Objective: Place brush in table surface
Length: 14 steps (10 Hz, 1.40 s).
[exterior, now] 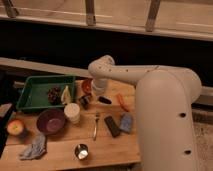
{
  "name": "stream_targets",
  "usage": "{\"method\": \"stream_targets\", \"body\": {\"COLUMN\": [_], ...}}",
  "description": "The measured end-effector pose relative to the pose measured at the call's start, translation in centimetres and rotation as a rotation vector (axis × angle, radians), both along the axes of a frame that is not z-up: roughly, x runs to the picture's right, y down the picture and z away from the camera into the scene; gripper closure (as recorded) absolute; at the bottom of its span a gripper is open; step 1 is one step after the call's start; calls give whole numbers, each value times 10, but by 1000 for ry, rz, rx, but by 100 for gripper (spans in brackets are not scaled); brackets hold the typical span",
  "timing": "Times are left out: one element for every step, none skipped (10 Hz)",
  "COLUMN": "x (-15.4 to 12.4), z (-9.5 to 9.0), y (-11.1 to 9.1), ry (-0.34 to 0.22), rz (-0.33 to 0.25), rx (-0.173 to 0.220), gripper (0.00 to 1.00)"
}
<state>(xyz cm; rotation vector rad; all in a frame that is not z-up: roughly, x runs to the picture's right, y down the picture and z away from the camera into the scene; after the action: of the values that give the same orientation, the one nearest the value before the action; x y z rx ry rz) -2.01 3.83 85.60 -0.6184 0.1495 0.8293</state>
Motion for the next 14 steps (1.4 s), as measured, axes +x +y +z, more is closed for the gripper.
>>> {"method": "stream_targets", "body": {"x": [7, 15, 25, 36, 46, 58, 73, 82, 87, 88, 89, 91, 94, 94], "z": [-12, -23, -36, -49, -62, -73, -82, -85, -87, -84, -78, -72, -64, -56], "y": [-12, -23, -36, -49, -61, -71, -78, -79, -78, -73, -64, -58, -49, -40], "ry": [15, 33, 58, 84, 114, 145, 182, 202, 219, 228, 237, 242, 246, 249], "rz": [4, 7, 11, 14, 15, 18, 23, 30, 36, 40, 47, 52, 59, 64], "rx": [28, 57, 91, 122, 155, 188, 219, 228, 230, 223, 209, 197, 178, 156], "gripper": [100, 100, 100, 100, 100, 100, 100, 100, 100, 100, 100, 100, 100, 100]}}
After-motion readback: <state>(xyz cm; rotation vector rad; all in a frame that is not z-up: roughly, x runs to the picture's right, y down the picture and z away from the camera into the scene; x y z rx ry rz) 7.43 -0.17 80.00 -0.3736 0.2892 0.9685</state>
